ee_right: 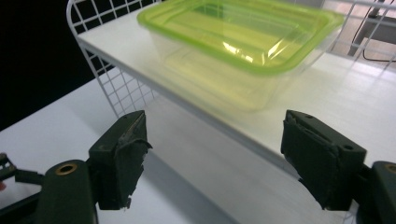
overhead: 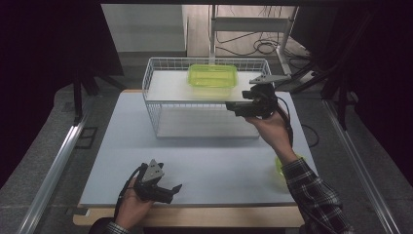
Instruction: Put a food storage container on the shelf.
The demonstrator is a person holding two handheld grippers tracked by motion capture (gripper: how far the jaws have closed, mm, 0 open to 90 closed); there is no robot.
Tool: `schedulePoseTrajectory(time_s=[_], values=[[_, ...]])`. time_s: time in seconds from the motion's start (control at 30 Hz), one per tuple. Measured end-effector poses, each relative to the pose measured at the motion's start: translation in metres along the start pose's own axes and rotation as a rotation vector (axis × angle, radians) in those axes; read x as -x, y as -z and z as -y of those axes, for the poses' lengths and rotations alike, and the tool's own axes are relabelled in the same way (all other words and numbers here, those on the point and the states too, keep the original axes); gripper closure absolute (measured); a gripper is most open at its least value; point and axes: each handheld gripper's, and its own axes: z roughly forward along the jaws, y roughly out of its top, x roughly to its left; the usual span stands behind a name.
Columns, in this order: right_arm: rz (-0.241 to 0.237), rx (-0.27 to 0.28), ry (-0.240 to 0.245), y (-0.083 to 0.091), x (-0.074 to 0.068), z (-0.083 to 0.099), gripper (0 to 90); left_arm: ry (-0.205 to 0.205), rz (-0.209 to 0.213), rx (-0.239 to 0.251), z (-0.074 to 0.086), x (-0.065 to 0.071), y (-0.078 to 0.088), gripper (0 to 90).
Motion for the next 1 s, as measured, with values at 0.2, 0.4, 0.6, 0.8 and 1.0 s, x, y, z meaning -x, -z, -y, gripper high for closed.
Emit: schedulePoseTrajectory(time_s=[0.2,0.4,0.6,0.8,1.0], values=[[-0.025,-0.011,0.017,0.003,-0.005,0.017,16.5,-0.010,0.001,-0.007,0.000,0.001,-0.001,2.1],[-0.049,-0.011,0.041,0.006,-0.010,0.031,11.3,-0.012,0.000,-0.008,0.000,0.002,-0.002,2.0],[-0.056,-0.012,0.075,0.014,-0.018,0.048,9.1,-0.015,0.001,-0.006,0.000,0.002,-0.001,2.0],[-0.077,-0.010,0.094,0.020,-0.022,0.064,7.7,-0.018,0.000,-0.006,0.000,0.002,-0.001,2.0],[-0.079,0.008,0.069,0.027,-0.023,0.083,6.9,-0.020,-0.004,-0.004,0.000,0.003,-0.001,2.0]])
